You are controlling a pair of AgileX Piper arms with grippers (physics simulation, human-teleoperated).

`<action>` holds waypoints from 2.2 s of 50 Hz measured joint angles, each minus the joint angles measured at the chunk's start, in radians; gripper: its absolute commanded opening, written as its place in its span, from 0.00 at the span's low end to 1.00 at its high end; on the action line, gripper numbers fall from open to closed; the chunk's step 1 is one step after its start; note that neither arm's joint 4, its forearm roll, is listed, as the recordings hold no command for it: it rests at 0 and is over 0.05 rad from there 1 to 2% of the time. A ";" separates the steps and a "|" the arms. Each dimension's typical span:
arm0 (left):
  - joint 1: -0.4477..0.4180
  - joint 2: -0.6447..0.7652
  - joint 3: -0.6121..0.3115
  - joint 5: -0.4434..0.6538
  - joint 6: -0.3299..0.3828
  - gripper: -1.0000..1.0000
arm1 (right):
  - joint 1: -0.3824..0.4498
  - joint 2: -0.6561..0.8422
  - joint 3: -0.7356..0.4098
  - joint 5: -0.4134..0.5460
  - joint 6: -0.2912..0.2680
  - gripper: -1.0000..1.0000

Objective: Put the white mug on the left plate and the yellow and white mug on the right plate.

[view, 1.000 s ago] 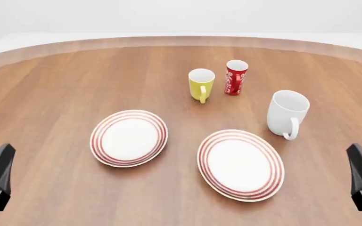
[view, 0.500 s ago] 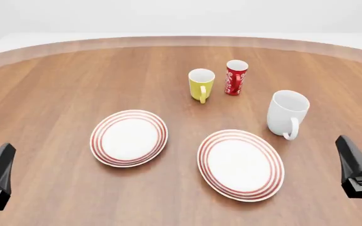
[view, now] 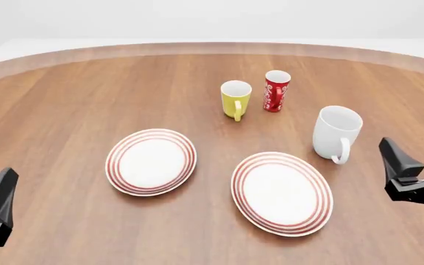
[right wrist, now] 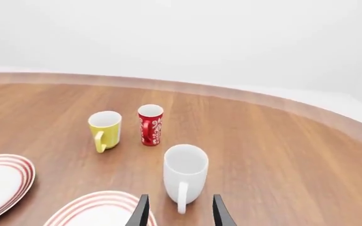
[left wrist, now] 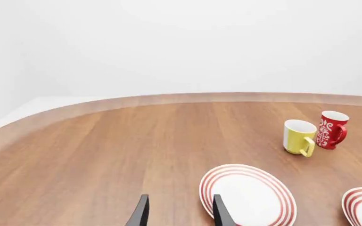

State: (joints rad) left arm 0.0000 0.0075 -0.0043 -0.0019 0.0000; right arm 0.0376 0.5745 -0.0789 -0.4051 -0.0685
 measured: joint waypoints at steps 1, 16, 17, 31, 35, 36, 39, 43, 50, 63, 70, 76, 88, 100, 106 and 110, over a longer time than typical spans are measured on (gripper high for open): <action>0.000 0.000 0.000 0.000 0.000 1.00 | 0.000 0.014 -0.001 -0.011 -0.001 1.00; 0.000 0.000 0.000 0.000 0.000 1.00 | -0.013 0.248 -0.013 -0.200 -0.012 1.00; 0.000 0.000 0.000 0.000 0.000 1.00 | -0.014 0.264 -0.014 -0.212 -0.013 1.00; 0.000 0.000 0.000 0.000 0.000 1.00 | -0.029 0.451 -0.022 -0.360 -0.021 1.00; 0.000 0.000 0.000 0.000 0.000 1.00 | -0.031 0.501 -0.027 -0.397 -0.023 1.00; 0.000 0.000 0.000 0.000 0.000 1.00 | -0.031 0.514 -0.029 -0.406 -0.024 1.00; 0.000 0.000 0.000 0.000 0.000 1.00 | -0.031 0.556 -0.034 -0.437 -0.026 1.00; 0.000 0.000 0.000 0.000 0.000 1.00 | -0.030 0.607 -0.042 -0.471 -0.028 1.00; 0.000 0.000 0.000 0.000 0.000 1.00 | -0.027 0.684 -0.058 -0.519 -0.030 1.00; 0.000 0.000 0.000 0.000 0.000 1.00 | -0.022 0.804 -0.089 -0.583 -0.032 1.00; 0.000 0.000 0.000 0.000 0.000 1.00 | -0.023 0.860 -0.102 -0.609 -0.033 1.00; 0.000 0.000 0.000 0.000 0.000 1.00 | -0.023 0.899 -0.113 -0.624 -0.033 1.00; 0.000 0.000 0.000 0.000 0.000 1.00 | -0.021 0.984 -0.134 -0.654 -0.031 1.00; 0.000 0.000 0.000 0.000 0.000 1.00 | -0.013 1.076 -0.158 -0.692 -0.025 1.00; 0.000 0.000 0.000 0.000 0.000 1.00 | -0.014 1.117 -0.167 -0.712 -0.021 1.00; 0.000 0.000 0.000 0.000 0.000 1.00 | -0.015 1.143 -0.174 -0.723 -0.019 1.00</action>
State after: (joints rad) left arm 0.0000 0.0075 -0.0043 -0.0019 0.0000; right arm 0.0223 1.7177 -0.2530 -1.1280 -0.0875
